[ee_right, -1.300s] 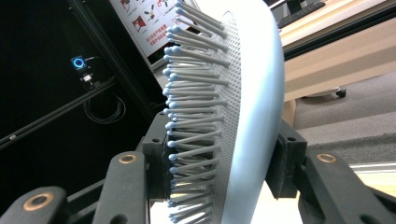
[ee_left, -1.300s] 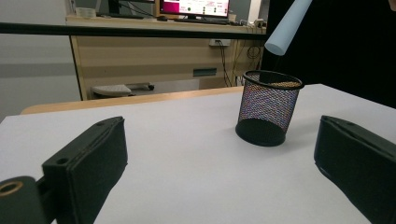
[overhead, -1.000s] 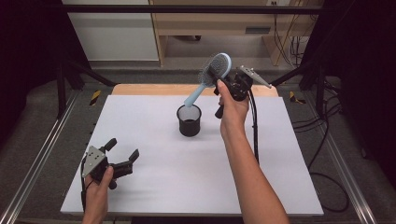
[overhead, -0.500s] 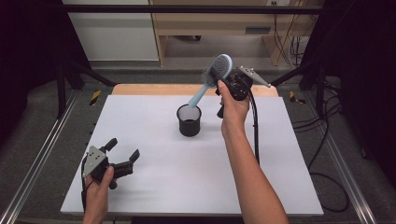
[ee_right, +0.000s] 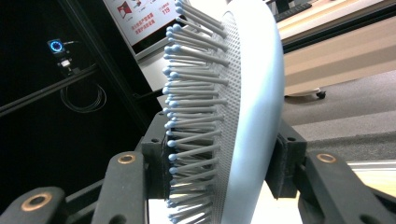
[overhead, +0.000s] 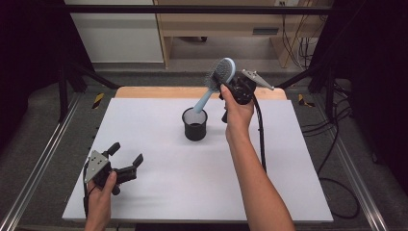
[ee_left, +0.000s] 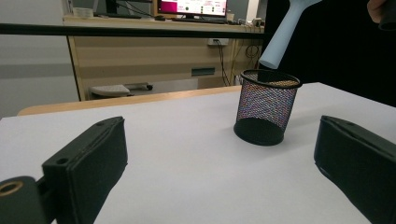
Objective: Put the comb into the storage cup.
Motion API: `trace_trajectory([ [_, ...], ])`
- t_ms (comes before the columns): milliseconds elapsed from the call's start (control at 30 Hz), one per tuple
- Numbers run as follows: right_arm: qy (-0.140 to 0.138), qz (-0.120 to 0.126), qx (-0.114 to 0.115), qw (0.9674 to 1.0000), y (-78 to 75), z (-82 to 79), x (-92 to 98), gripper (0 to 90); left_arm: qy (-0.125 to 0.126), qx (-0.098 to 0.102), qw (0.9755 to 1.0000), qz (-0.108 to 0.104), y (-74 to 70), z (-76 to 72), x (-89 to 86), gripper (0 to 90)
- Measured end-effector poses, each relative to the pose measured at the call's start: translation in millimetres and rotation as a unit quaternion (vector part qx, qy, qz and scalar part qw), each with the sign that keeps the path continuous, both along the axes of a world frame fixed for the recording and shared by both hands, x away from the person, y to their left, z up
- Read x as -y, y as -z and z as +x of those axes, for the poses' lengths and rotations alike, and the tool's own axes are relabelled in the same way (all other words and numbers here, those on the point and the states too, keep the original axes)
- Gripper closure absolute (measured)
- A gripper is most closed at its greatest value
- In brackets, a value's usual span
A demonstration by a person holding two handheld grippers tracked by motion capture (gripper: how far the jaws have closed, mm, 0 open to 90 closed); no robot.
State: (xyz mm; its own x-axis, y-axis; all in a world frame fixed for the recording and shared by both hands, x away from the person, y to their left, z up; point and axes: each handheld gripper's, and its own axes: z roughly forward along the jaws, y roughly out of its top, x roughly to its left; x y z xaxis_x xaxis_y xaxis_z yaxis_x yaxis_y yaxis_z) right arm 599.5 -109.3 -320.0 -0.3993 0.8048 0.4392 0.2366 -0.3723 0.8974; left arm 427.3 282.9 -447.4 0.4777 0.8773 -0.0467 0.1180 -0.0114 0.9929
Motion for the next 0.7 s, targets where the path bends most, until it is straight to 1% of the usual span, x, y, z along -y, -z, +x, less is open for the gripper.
trace_trajectory([
  [433,-0.002,-0.013,-0.002,0.9999,3.3,0.6,-5.5,51.6,-0.002,0.001,1.0,-0.002,-0.1,0.2,-1.3,2.9],
  [567,-0.007,-0.027,-0.004,0.9996,5.7,-0.6,-10.1,51.5,-0.002,0.0,1.0,-0.003,-0.2,-0.1,-1.6,2.9],
  [667,-0.009,-0.028,-0.004,0.9996,6.7,-1.4,-10.9,51.5,-0.002,0.0,1.0,-0.002,-0.1,-0.1,-1.4,2.9],
  [700,-0.01,-0.033,-0.005,0.9994,7.5,-2.1,-11.9,51.5,-0.002,0.0,1.0,-0.001,-0.1,-0.1,-1.0,2.9],
])
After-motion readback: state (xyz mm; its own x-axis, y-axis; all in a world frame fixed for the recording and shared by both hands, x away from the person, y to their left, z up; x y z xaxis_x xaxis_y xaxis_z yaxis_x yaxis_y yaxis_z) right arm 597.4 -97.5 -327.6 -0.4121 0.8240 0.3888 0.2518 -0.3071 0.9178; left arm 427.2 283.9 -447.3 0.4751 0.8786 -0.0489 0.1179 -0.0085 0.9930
